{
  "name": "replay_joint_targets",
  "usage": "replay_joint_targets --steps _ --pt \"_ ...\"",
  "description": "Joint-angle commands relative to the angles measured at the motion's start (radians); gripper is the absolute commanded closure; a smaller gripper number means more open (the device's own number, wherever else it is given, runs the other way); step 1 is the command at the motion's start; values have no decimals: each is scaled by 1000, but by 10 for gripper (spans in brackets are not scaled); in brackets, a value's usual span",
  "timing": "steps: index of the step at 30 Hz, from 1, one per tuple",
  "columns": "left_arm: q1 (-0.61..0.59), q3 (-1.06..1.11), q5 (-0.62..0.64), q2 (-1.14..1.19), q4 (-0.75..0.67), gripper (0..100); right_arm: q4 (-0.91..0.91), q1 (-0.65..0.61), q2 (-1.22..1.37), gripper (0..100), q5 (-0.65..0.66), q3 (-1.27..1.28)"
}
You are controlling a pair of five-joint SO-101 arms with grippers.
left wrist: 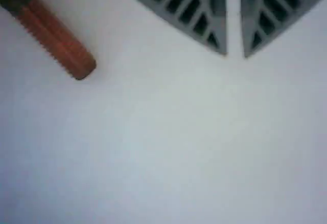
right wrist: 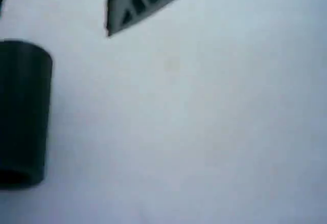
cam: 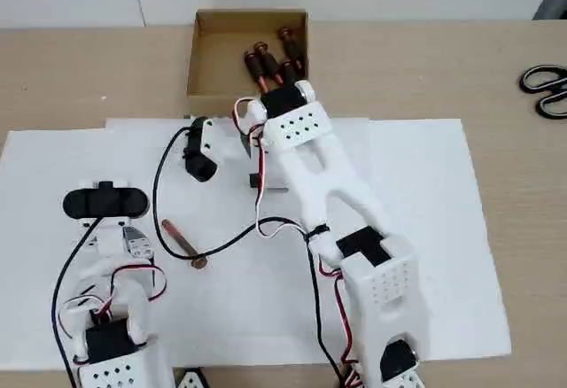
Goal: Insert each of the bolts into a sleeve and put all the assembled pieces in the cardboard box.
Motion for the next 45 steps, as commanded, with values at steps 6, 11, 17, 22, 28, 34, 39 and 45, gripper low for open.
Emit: replay_joint_targets --steps 6,11,17,22,28,34,39,45 --pt "-2 -2 8 -9 -25 989 -96 -28 48 865 43 -44" --pt "-2 -1 8 -9 -25 989 -139 -22 96 864 69 -46" --pt "-2 -1 9 -9 -25 989 -171 -12 156 865 101 -46" --pt "0 4 9 -9 -25 989 -189 5 206 894 103 -46" --pt "0 4 9 -9 -28 989 -177 5 194 994 48 -68" --pt "0 4 11 -9 -29 989 -85 19 110 996 -61 -184" --pt "0 5 11 -9 -43 989 50 70 50 996 -238 -310" --pt "-2 -71 11 -2 -72 975 82 214 -101 996 -393 -334"
